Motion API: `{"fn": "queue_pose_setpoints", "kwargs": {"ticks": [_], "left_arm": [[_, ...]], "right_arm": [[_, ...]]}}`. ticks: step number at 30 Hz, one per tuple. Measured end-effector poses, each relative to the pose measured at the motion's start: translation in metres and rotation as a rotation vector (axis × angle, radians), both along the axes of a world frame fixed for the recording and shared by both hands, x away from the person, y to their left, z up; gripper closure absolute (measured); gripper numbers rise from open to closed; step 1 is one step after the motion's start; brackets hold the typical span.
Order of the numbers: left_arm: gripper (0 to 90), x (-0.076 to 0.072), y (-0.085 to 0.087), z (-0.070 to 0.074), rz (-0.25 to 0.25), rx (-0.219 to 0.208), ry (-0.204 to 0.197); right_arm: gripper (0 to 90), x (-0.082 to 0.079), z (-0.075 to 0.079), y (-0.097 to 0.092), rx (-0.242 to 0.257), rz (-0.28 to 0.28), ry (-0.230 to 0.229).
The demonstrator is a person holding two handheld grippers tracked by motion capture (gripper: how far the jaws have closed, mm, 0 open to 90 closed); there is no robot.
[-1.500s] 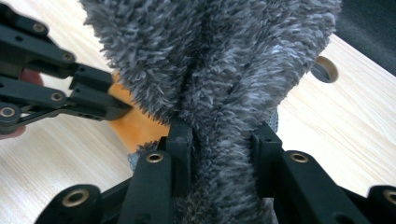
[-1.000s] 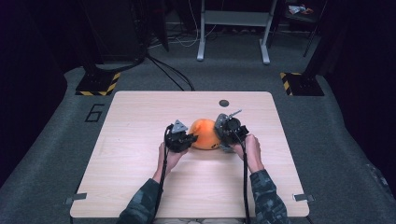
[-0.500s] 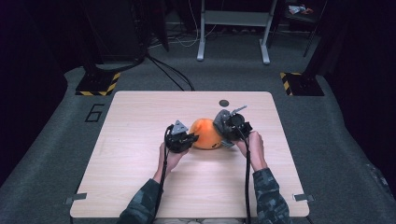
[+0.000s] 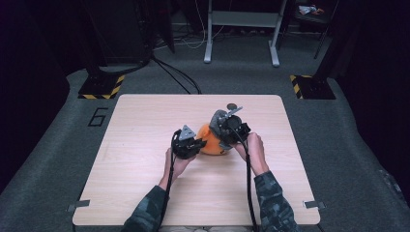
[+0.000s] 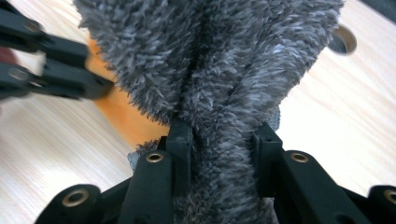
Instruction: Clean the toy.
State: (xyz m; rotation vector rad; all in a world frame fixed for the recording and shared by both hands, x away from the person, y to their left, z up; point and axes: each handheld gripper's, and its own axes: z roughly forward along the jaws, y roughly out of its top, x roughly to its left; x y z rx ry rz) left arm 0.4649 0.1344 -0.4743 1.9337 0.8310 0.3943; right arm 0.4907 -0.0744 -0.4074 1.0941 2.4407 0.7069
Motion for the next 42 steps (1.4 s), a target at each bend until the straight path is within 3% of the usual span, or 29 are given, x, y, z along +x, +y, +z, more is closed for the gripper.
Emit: {"fn": "queue_pose_setpoints", "kwargs": {"ticks": [7, 17, 21, 24, 26, 28, 30, 32, 33, 36, 38, 42], "left_arm": [[80.9, 0.001, 0.001, -0.001, 0.006, -0.010, -0.001], [80.7, 0.002, 0.002, -0.001, 0.013, -0.008, -0.009], [80.4, 0.002, 0.003, -0.001, 0.021, -0.018, -0.004], [80.2, 0.002, 0.003, -0.001, 0.015, -0.012, -0.003], [79.9, 0.002, 0.002, -0.001, 0.016, -0.013, -0.009], [79.4, 0.002, 0.001, 0.000, 0.015, -0.017, -0.004], [77.8, 0.002, 0.002, 0.000, 0.010, -0.010, -0.008], [73.7, 0.003, 0.003, 0.000, 0.014, -0.019, -0.013], [70.6, 0.003, 0.005, 0.001, 0.012, -0.022, -0.014], [60.9, 0.004, 0.009, 0.000, 0.016, -0.015, -0.008], [55.1, 0.006, 0.010, -0.003, 0.021, -0.006, 0.017], [49.3, 0.011, 0.013, -0.006, 0.033, -0.008, 0.033]], "right_arm": [[66.8, 0.007, -0.029, -0.024, -0.011, -0.097, 0.100], [66.4, 0.023, -0.066, -0.037, -0.043, -0.159, 0.212], [66.6, 0.014, -0.047, -0.040, -0.040, -0.165, 0.131], [66.6, 0.003, -0.022, -0.036, 0.013, -0.161, 0.058], [66.7, -0.002, -0.008, -0.029, 0.015, -0.104, -0.005], [66.7, -0.005, -0.002, -0.018, 0.025, -0.053, -0.012], [66.9, -0.001, -0.006, -0.009, -0.020, -0.018, -0.015], [67.0, 0.002, -0.011, -0.004, -0.049, -0.047, 0.015], [67.0, 0.003, -0.013, -0.004, -0.035, -0.060, 0.021], [67.0, 0.008, -0.016, -0.008, -0.043, -0.061, 0.015], [67.1, 0.011, -0.017, -0.010, -0.053, -0.070, 0.016], [67.1, 0.015, -0.021, -0.015, -0.054, -0.075, 0.030]]}}
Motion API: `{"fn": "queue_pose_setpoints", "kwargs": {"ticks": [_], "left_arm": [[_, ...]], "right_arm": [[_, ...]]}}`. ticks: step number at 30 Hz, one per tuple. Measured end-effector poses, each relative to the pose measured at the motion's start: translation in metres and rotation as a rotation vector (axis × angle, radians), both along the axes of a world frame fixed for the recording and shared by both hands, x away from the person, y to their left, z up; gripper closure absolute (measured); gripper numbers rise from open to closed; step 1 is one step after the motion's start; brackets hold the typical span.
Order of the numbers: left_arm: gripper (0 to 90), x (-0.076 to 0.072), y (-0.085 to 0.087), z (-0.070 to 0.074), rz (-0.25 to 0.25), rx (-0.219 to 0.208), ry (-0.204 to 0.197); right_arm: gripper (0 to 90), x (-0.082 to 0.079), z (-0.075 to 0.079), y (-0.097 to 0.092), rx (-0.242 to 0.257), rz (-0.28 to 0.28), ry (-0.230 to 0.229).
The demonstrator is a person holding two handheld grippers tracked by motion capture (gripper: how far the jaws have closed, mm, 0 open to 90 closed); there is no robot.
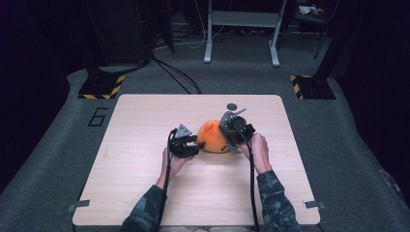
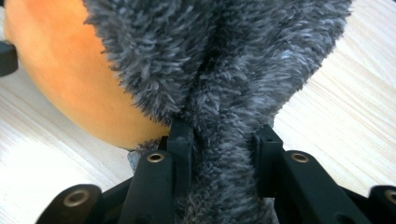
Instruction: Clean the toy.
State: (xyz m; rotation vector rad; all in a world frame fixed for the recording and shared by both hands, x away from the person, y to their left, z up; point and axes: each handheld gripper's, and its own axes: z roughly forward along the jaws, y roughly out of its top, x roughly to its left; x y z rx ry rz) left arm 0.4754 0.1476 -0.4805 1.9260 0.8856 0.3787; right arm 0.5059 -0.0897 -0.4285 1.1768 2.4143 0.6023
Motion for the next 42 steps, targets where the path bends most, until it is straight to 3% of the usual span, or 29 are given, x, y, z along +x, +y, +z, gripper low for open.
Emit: {"fn": "queue_pose_setpoints", "kwargs": {"ticks": [5, 11, 13, 17, 22, 24, 26, 31, 36, 42], "left_arm": [[50.2, 0.004, -0.007, -0.003, -0.018, 0.057, -0.013], [76.4, 0.003, -0.015, -0.005, -0.016, 0.088, -0.048], [81.0, 0.001, -0.016, -0.003, -0.021, 0.099, -0.065], [83.5, -0.004, -0.018, 0.006, -0.043, 0.108, -0.093], [83.9, -0.009, -0.018, 0.016, -0.067, 0.113, -0.118], [84.0, -0.011, -0.018, 0.019, -0.070, 0.109, -0.118], [83.9, -0.011, -0.018, 0.020, -0.071, 0.108, -0.115], [83.7, -0.008, -0.015, 0.015, -0.063, 0.079, -0.090], [83.5, -0.008, -0.015, 0.013, -0.059, 0.062, -0.084], [83.4, -0.008, -0.016, 0.012, -0.052, 0.056, -0.089]], "right_arm": [[67.1, 0.001, -0.002, -0.001, 0.008, 0.000, 0.000], [67.1, 0.001, -0.003, -0.001, 0.012, -0.016, 0.005], [67.0, 0.001, -0.004, -0.003, 0.016, -0.022, 0.002], [67.0, -0.004, 0.004, -0.009, 0.036, -0.051, -0.017], [67.0, -0.014, 0.028, -0.007, 0.064, 0.003, -0.101], [67.0, -0.018, 0.035, 0.001, 0.073, 0.024, -0.112], [67.1, -0.016, 0.033, 0.007, 0.038, 0.038, -0.114], [67.2, -0.007, 0.013, 0.001, 0.057, 0.012, -0.059], [67.3, -0.004, -0.009, -0.009, 0.071, -0.058, 0.022], [67.3, 0.003, -0.033, -0.018, 0.028, -0.077, 0.106]]}}
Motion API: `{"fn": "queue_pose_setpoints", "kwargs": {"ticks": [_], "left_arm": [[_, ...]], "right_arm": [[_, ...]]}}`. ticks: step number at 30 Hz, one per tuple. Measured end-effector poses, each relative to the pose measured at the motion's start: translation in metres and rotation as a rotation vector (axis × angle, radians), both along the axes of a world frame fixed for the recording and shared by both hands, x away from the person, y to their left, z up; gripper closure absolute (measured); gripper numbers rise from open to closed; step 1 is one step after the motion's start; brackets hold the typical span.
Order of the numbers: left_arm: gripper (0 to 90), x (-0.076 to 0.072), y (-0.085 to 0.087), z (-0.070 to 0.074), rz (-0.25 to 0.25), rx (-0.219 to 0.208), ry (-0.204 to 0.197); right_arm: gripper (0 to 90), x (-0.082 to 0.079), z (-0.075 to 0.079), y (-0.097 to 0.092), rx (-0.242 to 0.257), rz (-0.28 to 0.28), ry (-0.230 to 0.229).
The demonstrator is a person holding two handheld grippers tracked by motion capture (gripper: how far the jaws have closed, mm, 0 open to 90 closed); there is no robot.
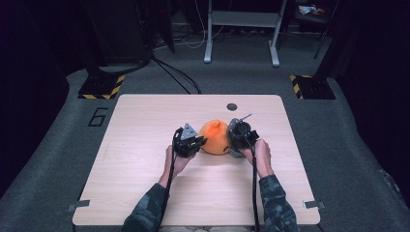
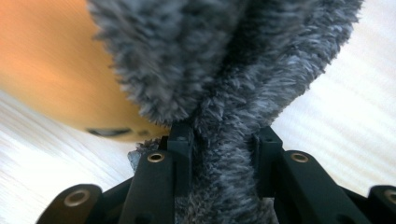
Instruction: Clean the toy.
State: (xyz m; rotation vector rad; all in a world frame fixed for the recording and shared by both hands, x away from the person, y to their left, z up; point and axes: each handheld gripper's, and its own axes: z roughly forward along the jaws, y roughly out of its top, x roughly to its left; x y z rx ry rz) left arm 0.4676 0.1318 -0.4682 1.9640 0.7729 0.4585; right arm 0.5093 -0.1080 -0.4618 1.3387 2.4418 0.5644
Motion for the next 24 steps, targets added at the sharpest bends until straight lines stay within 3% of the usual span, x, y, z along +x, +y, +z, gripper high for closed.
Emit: {"fn": "queue_pose_setpoints", "kwargs": {"ticks": [3, 5, 9, 11, 15, 18, 21, 24], "left_arm": [[83.4, 0.000, 0.000, 0.000, 0.003, -0.002, -0.003], [83.4, 0.000, 0.000, 0.001, 0.005, 0.000, -0.010], [83.3, -0.001, 0.000, 0.001, -0.003, 0.002, -0.008], [83.3, -0.001, -0.001, 0.001, 0.000, -0.006, -0.013], [83.3, -0.001, 0.000, 0.001, 0.001, -0.002, -0.013], [83.2, -0.001, 0.000, 0.000, 0.003, -0.006, -0.008], [83.2, 0.000, 0.001, -0.001, 0.001, -0.006, -0.001], [83.1, 0.000, 0.001, -0.001, 0.001, -0.009, -0.003]], "right_arm": [[67.3, 0.003, -0.007, -0.004, -0.014, -0.009, 0.046], [67.4, 0.001, -0.003, -0.008, -0.020, -0.008, 0.036], [67.4, -0.010, 0.029, -0.009, 0.037, 0.006, -0.057], [67.4, -0.016, 0.049, -0.001, 0.057, 0.046, -0.137], [67.3, -0.016, 0.064, 0.019, 0.054, 0.099, -0.196], [67.3, -0.010, 0.056, 0.023, 0.023, 0.108, -0.173], [67.3, -0.008, 0.046, 0.018, 0.051, 0.068, -0.133], [67.3, -0.007, 0.032, 0.010, 0.029, 0.041, -0.079]]}}
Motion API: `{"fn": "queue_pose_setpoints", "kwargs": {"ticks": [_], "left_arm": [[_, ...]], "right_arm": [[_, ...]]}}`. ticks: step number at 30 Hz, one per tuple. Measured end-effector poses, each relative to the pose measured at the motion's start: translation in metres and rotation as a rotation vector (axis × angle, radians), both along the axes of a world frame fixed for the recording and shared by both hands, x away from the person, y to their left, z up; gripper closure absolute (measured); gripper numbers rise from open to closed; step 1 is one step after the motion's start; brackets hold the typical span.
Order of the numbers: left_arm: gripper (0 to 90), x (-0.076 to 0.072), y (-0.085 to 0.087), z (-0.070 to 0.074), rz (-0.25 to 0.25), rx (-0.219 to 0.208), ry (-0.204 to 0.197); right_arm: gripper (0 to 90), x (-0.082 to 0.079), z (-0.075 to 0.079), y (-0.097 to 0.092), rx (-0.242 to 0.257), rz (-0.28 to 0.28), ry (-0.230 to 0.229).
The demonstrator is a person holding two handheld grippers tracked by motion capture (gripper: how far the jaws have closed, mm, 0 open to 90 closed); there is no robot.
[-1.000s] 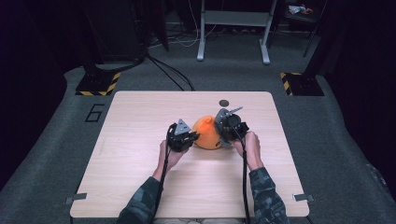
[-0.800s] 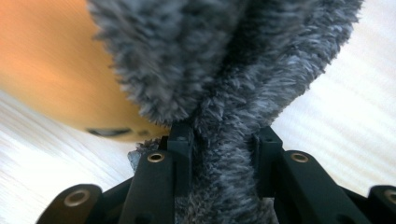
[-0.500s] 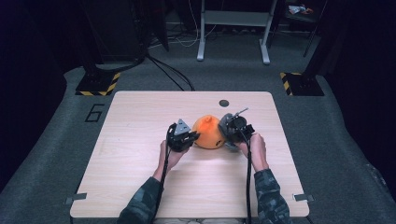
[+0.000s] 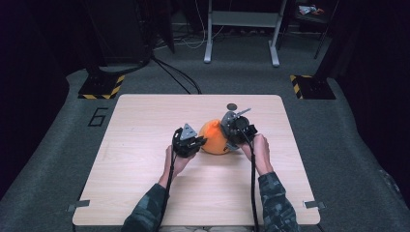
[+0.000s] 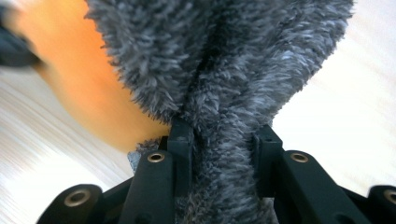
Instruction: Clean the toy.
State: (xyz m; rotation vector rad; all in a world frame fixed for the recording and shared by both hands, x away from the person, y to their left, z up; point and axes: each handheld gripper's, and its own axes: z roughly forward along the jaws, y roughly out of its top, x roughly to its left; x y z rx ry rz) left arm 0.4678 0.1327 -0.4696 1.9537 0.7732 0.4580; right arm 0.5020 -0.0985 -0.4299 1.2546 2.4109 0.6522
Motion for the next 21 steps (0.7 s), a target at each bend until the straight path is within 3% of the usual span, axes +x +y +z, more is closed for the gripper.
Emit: {"fn": "queue_pose_setpoints", "kwargs": {"ticks": [9, 12, 14, 16, 19, 21], "left_arm": [[82.7, -0.001, -0.002, 0.000, 0.001, -0.002, -0.002], [82.6, 0.000, -0.001, 0.000, 0.002, 0.002, -0.010], [82.3, 0.000, -0.001, 0.000, 0.006, 0.003, -0.009], [82.2, 0.000, 0.000, 0.000, -0.007, 0.000, 0.000], [82.1, 0.000, -0.001, 0.000, 0.002, -0.004, -0.010], [81.9, 0.000, -0.002, 0.001, -0.003, -0.003, -0.009]], "right_arm": [[67.1, 0.008, -0.039, -0.011, -0.062, -0.043, 0.141], [67.0, 0.010, -0.041, -0.016, -0.061, -0.042, 0.154], [67.1, 0.006, -0.032, -0.017, -0.058, -0.049, 0.120], [67.1, 0.001, -0.017, -0.018, -0.024, -0.041, 0.072], [67.1, -0.008, 0.009, -0.013, 0.021, -0.010, -0.026], [67.2, -0.008, 0.019, -0.005, 0.042, 0.029, -0.073]]}}
